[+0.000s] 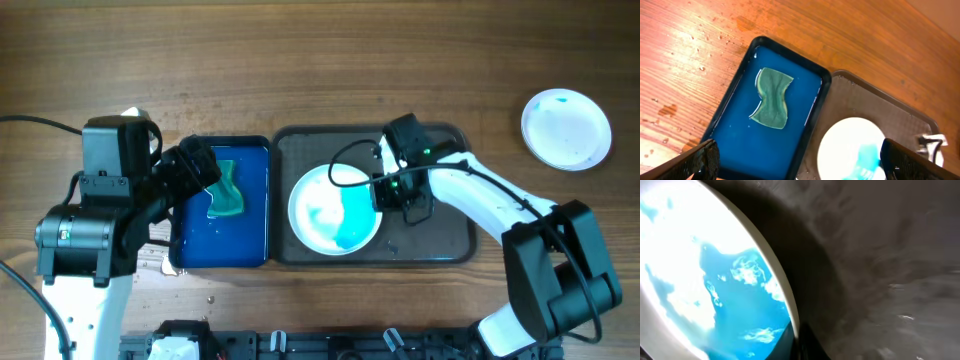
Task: Clean dirty plates on tray and stack at the side
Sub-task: 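Retract the left gripper to the left side, then lift the plate with the right gripper and tilt it over the blue tray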
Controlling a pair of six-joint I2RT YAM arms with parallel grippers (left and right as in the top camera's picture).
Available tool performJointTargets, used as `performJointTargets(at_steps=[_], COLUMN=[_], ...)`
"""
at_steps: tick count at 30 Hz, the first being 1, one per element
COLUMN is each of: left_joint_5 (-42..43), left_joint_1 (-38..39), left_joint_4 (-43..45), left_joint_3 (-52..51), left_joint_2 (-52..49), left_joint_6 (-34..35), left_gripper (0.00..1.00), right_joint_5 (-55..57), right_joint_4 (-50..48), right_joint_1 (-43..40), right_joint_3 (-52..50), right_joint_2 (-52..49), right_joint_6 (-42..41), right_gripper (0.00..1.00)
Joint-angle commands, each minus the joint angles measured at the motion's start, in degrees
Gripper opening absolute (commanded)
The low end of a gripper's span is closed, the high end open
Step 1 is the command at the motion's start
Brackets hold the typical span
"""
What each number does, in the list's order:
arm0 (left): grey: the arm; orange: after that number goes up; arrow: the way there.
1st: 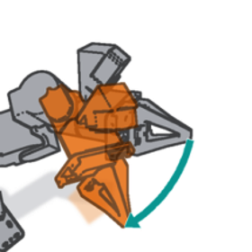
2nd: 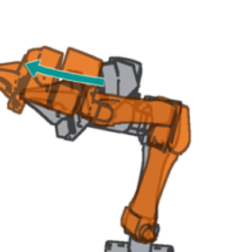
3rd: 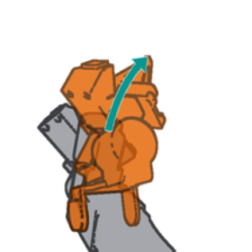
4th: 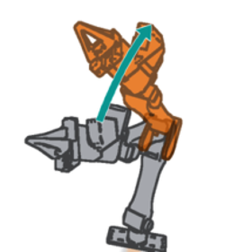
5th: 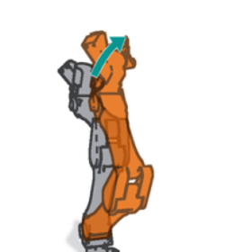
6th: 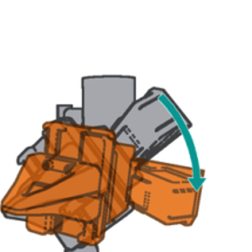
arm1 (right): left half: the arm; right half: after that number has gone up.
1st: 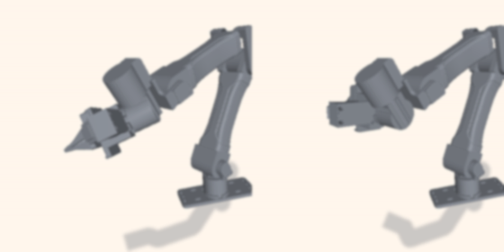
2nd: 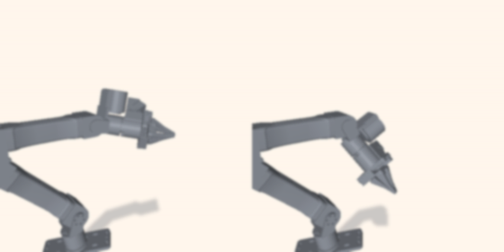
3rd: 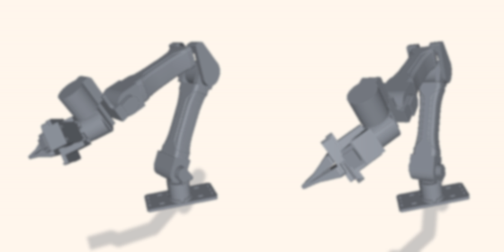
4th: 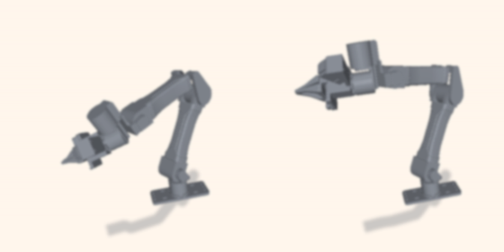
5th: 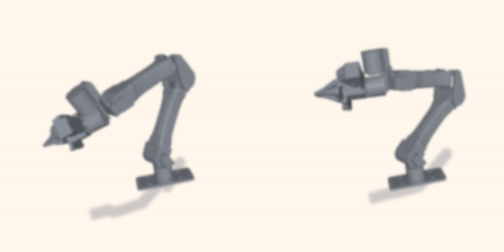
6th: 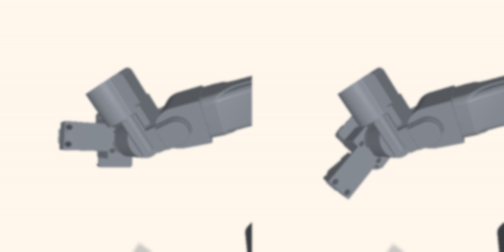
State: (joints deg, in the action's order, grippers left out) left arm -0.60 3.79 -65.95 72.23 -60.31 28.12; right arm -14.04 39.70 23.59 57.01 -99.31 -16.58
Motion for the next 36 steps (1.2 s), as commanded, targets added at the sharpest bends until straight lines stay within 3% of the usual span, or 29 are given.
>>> performJointTargets(at_steps=[1,6,14,18,27,36], left_joint_5=[-5.4,-12.1,-12.0,-8.0,-7.8,-7.8], left_joint_1=[-0.2,-3.0,-13.2,-17.9,-27.0,-28.2], left_joint_4=[-0.8,-1.7,-4.1,-4.9,-4.8,-4.9], left_joint_3=[0.5,0.5,0.5,0.5,0.5,0.5], left_joint_2=[0.1,-0.7,-4.5,-6.5,-9.4,-10.2], left_joint_6=[-0.7,4.6,5.9,5.9,8.4,8.4], left_gripper=[1.00,1.00,1.00,1.00,1.00,1.00], right_joint_5=[7.6,13.8,18.1,17.8,14.0,9.2], right_joint_4=[3.9,10.0,15.1,16.4,16.8,14.9], right_joint_1=[0.1,0.2,0.2,0.2,1.6,9.6], right_joint_3=[5.6,12.6,20.5,22.5,25.3,30.5], right_joint_2=[1.8,1.9,1.9,1.9,1.9,1.9], right_joint_6=[3.5,5.1,6.7,7.6,9.7,7.3], right_gripper=[0.05,0.05,0.04,0.05,0.05,0.05])
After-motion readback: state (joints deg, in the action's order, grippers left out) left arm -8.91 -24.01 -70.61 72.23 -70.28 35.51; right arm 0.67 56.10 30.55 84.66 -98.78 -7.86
